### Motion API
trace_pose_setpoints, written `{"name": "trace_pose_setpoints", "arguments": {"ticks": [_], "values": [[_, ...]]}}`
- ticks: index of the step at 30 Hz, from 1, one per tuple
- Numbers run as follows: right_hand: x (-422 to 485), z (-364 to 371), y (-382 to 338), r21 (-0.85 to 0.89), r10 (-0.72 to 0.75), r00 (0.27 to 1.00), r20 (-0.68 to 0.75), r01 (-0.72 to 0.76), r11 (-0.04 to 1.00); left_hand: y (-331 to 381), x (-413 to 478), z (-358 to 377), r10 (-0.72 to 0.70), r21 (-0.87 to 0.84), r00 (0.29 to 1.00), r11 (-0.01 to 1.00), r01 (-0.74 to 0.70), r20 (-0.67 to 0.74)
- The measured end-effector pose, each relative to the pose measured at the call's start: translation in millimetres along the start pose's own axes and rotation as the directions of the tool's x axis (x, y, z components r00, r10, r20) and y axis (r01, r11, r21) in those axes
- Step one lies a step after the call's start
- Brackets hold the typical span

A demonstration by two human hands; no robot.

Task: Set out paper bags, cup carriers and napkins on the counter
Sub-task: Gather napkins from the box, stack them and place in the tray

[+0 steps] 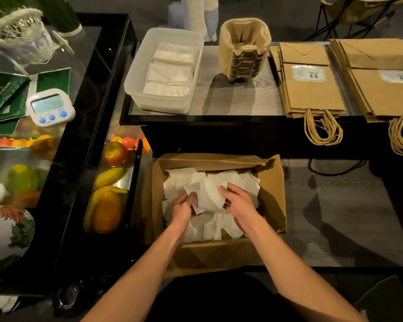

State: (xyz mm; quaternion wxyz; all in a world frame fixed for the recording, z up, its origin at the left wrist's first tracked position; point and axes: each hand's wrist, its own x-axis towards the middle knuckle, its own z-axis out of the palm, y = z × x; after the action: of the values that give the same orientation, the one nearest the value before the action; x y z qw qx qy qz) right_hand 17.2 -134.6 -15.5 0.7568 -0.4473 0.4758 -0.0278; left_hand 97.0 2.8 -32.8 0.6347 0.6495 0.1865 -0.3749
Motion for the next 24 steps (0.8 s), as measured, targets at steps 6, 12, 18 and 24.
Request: {"name": "trace_pose_setpoints", "arguments": {"ticks": [6, 12, 18, 24], "values": [[-2, 9, -6, -0.169, -0.004, 0.996, 0.087, 0.018, 0.986, -1, -2, -1, 0.03, 0.128, 0.997, 0.991, -0.039, 0.072], [4, 13, 4, -0.45, -0.073, 0.997, 0.017, 0.072, 0.89, -1, -5, -2, 0.015, 0.224, 0.993, 0.974, -0.04, 0.115], [-5, 14, 0, -0.39, -0.154, 0.986, 0.067, 0.168, 0.905, -3, -5, -9, -0.034, 0.281, 0.977, 0.959, -0.027, 0.21], [-13, 7, -20, -0.076, -0.082, 0.953, 0.292, 0.109, 0.991, 14, -9, -11, -0.026, 0.12, 0.925, 0.993, -0.021, 0.378]]}}
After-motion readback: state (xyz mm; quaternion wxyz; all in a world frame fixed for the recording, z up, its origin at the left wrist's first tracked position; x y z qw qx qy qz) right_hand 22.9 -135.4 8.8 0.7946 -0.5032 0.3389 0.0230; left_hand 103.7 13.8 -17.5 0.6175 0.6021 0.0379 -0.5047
